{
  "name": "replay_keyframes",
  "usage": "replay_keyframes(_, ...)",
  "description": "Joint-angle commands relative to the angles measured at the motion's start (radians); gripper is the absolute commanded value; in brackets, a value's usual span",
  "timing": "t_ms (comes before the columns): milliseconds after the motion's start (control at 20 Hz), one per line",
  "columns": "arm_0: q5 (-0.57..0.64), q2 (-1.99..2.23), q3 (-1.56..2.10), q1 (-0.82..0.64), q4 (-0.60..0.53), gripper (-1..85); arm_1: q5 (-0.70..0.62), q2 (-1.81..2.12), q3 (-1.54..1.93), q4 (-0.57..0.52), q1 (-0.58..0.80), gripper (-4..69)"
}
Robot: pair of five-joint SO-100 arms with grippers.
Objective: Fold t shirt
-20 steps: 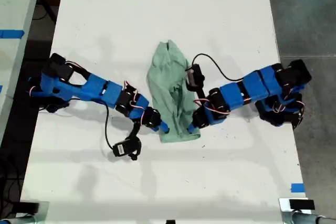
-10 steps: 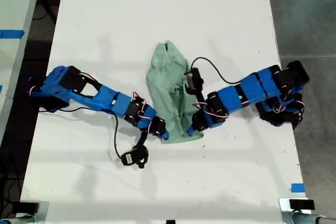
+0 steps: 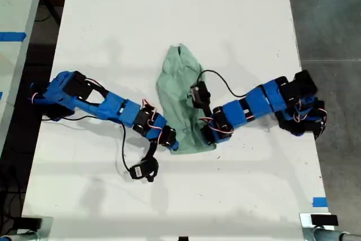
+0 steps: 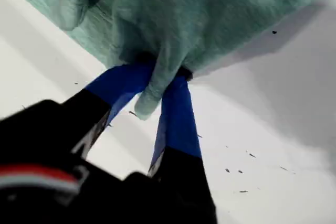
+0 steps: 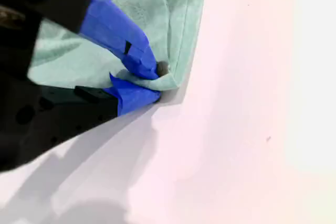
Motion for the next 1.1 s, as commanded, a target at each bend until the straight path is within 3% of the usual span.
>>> replay_keyframes(0, -0.009, 0.046, -0.006, 0.025, 0.020, -0.2, -0.011, -0.051, -0.123, 0.012, 0.002, 0.2)
replay_keyframes(250, -0.012, 0.187, -0.052, 0.069, 0.086, -0.2, 0.032, -0.069, -0.371, 0.137, -0.049, 0.2)
replay_keyframes(350, -0.017, 0.284, -0.055, 0.071, 0.146, -0.2, 0.009, 0.012, -0.397, 0.138, -0.041, 0.2)
replay_keyframes(700, 0.012, 0.569, -0.034, -0.072, 0.416, -0.2, -0.161, 0.334, -0.261, 0.021, 0.144, 0.2)
replay_keyframes(1050, 0.103, 0.660, -0.005, -0.318, 0.512, -0.2, -0.331, 0.459, -0.153, -0.109, 0.385, 0.2)
